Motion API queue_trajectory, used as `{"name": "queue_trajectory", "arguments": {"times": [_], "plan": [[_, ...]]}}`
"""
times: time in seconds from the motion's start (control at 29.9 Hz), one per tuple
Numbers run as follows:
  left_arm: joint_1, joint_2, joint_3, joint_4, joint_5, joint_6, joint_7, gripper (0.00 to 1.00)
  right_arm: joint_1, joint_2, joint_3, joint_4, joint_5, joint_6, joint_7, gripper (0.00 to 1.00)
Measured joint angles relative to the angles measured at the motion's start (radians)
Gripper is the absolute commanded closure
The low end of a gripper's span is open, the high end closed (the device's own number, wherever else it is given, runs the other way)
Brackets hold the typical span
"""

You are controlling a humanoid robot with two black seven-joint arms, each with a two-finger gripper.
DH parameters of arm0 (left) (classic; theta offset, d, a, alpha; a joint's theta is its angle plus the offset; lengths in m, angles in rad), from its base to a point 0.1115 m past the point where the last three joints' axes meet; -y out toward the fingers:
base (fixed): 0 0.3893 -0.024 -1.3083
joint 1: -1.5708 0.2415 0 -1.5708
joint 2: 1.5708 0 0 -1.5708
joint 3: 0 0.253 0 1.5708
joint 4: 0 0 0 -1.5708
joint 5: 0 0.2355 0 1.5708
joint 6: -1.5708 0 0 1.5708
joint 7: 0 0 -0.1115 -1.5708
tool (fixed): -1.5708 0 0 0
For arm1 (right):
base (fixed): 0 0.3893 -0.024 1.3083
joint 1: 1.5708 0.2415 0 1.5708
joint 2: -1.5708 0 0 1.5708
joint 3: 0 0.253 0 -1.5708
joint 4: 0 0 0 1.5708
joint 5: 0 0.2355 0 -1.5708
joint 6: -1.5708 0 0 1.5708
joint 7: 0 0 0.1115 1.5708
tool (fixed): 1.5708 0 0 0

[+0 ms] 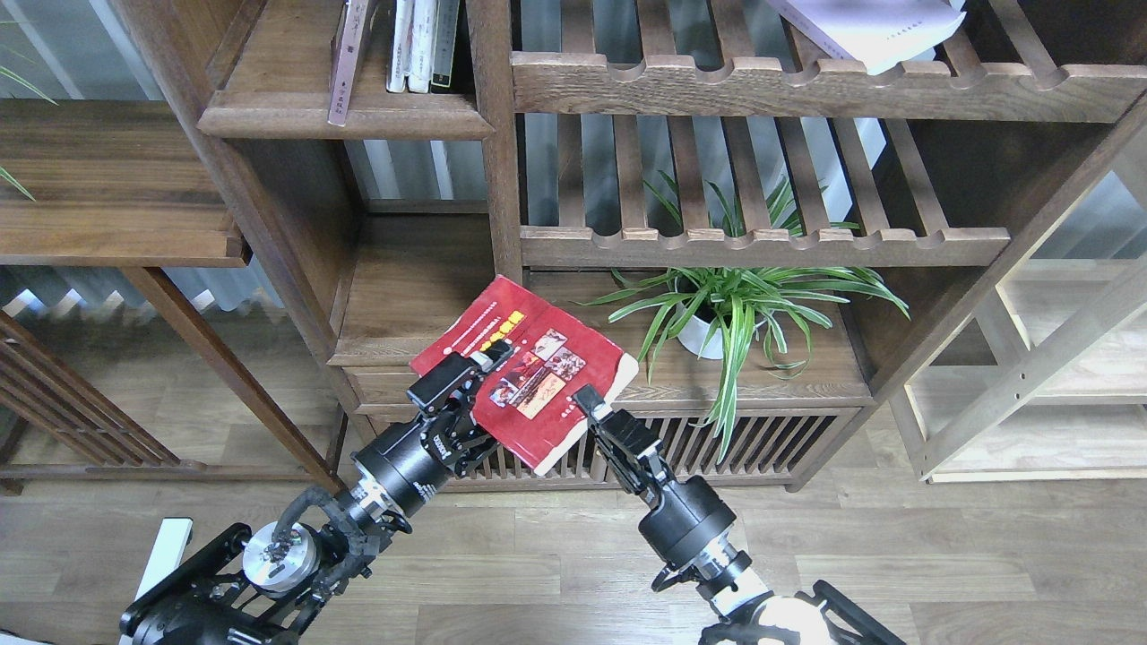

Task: Organize books on shelf
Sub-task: 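Bring the left gripper to the book and grasp its edge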

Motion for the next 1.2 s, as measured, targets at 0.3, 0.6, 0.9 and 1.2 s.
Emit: {"name": "queue_trajectory", "arguments": {"times": [0.3,0.6,0.9,1.2], "plan": [[-0.003,0.01,-0.005,0.0,-0.001,0.0,0.006,0.66,-0.002,0.0,-0.003,0.0,-0.004,0.0,-0.002,0.94],[-0.01,0.037,-0.051,0.027,0.004,0.0,0.016,0.82,-0.006,0.0,-0.002,0.003,-0.005,0.0,-0.001,0.92],[-0.007,0.091,-0.026,0.016,0.007,0.0,0.029,0.86,-0.007,0.0,-0.002,0.003,-0.005,0.0,-0.001,0.92],[-0.011,0.093,-0.002,-0.004,0.012,0.0,0.038,0.95,-0.006,-0.001,0.002,0.003,-0.01,0.0,0.0,0.5]]}}
